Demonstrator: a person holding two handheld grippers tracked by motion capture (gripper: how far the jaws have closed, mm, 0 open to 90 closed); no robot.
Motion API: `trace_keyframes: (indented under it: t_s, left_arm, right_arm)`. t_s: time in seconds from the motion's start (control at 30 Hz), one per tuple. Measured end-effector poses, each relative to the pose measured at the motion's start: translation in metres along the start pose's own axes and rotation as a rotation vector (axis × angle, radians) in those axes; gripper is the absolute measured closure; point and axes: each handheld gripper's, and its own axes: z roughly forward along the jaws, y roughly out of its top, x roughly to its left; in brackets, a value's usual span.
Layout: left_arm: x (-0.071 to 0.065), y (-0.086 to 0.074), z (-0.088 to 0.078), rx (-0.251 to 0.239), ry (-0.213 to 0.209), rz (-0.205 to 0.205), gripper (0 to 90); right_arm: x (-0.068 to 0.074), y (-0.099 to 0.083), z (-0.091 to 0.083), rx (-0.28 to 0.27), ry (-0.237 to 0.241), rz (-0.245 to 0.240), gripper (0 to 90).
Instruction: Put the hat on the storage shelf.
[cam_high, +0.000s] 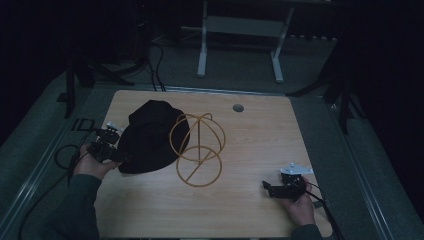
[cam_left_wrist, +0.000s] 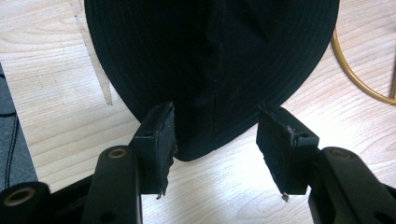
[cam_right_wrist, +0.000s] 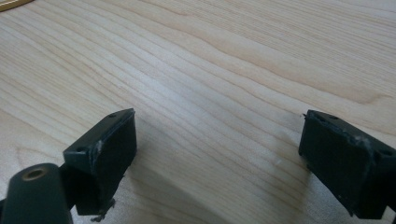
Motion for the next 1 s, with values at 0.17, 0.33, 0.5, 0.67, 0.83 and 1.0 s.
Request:
trace_keyframes:
  t_s: [0.17, 0.33, 0.5, 0.67, 0.83, 1.0]
  left_arm:
    - [0.001, 0.008, -0.001, 0.016, 0.012, 0.021, 50.0]
    - [0.001, 0.016, -0.006, 0.013, 0.024, 0.045, 51.0]
    - [0.0, 0.026, -0.007, 0.022, 0.022, 0.097, 51.5]
    - [-0.001, 0.035, -0.007, 0.018, 0.038, 0.125, 51.0]
    - [-0.002, 0.044, -0.007, 0.003, 0.055, 0.154, 49.6]
    - [-0.003, 0.053, -0.007, 0.015, 0.08, 0.187, 46.7]
  right_arm:
    - [0.0, 0.0, 0.0, 0.0, 0.0, 0.0, 11.1]
    - [0.0, 0.0, 0.0, 0.001, -0.001, 0.0, 11.1]
    - [0.0, 0.0, 0.0, 0.001, -0.001, 0.0, 11.1]
    - [0.0, 0.0, 0.0, 0.001, 0.0, 0.0, 11.1]
    - [0.0, 0.0, 0.0, 0.001, 0.0, 0.0, 11.1]
    - [0.0, 0.0, 0.0, 0.001, 0.001, 0.0, 11.1]
